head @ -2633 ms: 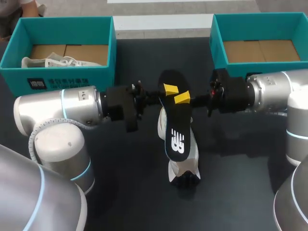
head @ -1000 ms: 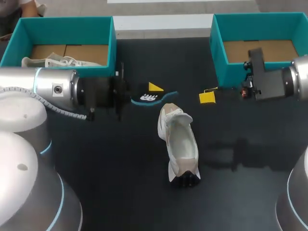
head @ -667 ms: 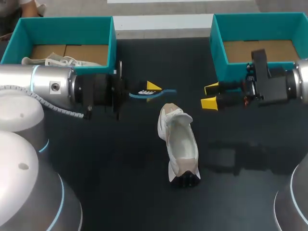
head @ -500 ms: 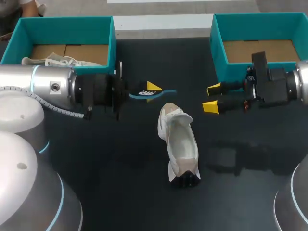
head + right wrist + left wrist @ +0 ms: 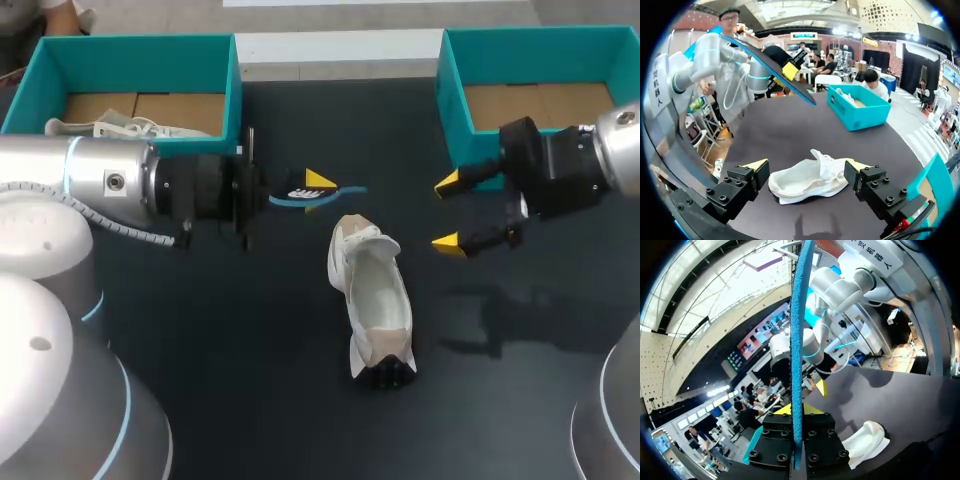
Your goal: Take the shoe out of the shoebox, open the shoe tongue, remove and reinsert the insole, then place the shoe into the shoebox
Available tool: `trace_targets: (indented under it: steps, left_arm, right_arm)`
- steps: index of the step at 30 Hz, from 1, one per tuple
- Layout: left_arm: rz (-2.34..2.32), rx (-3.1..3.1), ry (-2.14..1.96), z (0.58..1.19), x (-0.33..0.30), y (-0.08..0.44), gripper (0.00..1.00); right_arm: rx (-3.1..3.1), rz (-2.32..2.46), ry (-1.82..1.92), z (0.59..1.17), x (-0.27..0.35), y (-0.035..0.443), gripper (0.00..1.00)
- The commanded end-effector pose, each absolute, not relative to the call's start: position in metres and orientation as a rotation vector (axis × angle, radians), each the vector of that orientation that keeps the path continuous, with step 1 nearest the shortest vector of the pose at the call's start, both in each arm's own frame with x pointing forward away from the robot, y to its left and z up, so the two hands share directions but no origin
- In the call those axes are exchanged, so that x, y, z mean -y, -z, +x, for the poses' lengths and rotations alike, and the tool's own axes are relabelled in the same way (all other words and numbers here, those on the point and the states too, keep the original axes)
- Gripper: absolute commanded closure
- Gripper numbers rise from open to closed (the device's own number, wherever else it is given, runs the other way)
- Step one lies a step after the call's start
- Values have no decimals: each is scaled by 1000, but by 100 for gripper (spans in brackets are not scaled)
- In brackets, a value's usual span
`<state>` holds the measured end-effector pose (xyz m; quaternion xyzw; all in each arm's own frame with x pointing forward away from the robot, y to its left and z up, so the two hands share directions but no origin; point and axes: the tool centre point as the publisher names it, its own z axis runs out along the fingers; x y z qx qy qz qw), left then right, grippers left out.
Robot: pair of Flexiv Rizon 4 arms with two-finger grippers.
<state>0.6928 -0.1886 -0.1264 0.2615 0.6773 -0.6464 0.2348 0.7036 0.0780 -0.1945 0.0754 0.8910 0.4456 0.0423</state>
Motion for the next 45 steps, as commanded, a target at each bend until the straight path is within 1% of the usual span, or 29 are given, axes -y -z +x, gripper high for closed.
trace_targets:
  steps: [1, 12, 13, 15, 18, 21, 35, 45]
  left_arm:
    - [718, -1860, 1772, 691, 188, 126, 100]
    - [718, -1860, 1772, 691, 188, 126, 100]
    - [718, -1860, 1772, 691, 188, 126, 100]
    - [702, -1863, 1784, 683, 191, 134, 100]
    - [704, -1852, 1782, 670, 198, 142, 100]
    - [701, -1838, 1795, 657, 205, 149, 100]
    - [717, -1831, 1811, 623, 228, 192, 100]
    - [732, -1783, 1797, 618, 233, 222, 100]
  right_arm:
    - [-2797, 70, -1112, 709, -83, 190, 0]
    - [-2797, 70, -1112, 709, -83, 190, 0]
    - [-2866, -10, -919, 711, -87, 196, 0]
    - [-2854, 15, -916, 713, -84, 203, 0]
    - [-2893, -57, -776, 715, -81, 208, 0]
    - [-2891, -119, -739, 716, -80, 218, 0]
    - [-2888, -132, -712, 700, -64, 285, 0]
    - [-2905, -124, -741, 687, -68, 317, 0]
